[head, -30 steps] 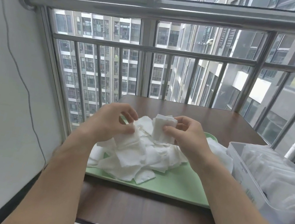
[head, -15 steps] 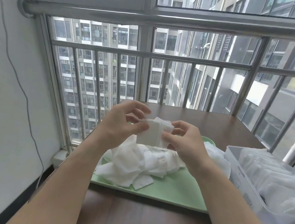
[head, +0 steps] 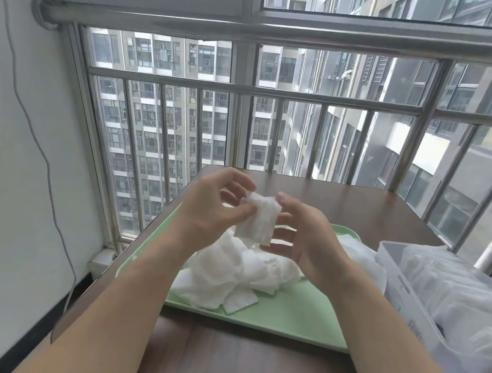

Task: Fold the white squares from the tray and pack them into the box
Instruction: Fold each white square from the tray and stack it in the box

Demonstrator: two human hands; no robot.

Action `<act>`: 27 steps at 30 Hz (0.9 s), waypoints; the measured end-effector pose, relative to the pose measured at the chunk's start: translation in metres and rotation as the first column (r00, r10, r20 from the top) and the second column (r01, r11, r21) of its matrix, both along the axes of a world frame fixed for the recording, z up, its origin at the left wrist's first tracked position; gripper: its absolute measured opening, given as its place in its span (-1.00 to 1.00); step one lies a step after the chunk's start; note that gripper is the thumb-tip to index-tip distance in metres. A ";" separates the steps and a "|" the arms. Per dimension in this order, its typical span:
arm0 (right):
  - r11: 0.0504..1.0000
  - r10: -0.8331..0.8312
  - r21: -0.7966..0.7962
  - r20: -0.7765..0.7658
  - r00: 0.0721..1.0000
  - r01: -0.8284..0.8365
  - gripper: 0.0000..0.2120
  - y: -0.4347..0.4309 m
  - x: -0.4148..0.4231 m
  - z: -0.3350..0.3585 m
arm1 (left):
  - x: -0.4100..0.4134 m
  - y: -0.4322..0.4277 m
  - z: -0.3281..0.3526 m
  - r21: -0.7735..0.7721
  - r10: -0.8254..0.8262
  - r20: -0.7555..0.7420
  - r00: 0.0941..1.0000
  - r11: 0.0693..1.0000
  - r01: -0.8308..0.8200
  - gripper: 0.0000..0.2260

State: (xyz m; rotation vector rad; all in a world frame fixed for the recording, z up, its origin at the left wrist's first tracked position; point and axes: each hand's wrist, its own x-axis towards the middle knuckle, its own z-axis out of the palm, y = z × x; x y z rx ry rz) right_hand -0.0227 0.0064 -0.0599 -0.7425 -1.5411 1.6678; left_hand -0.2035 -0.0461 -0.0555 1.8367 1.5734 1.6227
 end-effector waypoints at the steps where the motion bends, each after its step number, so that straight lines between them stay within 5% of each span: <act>1: 1.000 0.020 0.012 0.009 1.000 -0.020 -0.62 -0.001 0.001 0.000 | 0.000 0.000 0.000 -0.002 0.001 0.009 1.000 1.000 -0.001 -0.79; 8: 0.991 -0.117 0.079 0.062 0.991 0.112 -0.69 0.000 -0.003 -0.006 | -0.009 -0.011 0.011 -0.177 0.015 0.197 0.980 0.984 0.021 -0.96; 13: 0.989 -0.113 0.101 0.085 0.990 0.105 -0.71 0.001 -0.005 -0.008 | -0.042 -0.035 -0.003 -0.362 0.082 -0.051 0.995 0.927 -0.095 -0.85; 27: 0.985 -0.107 0.150 0.125 0.986 0.087 -0.74 -0.002 -0.006 -0.010 | -0.061 -0.078 -0.001 -0.528 0.103 -0.171 0.980 0.830 -0.180 -0.61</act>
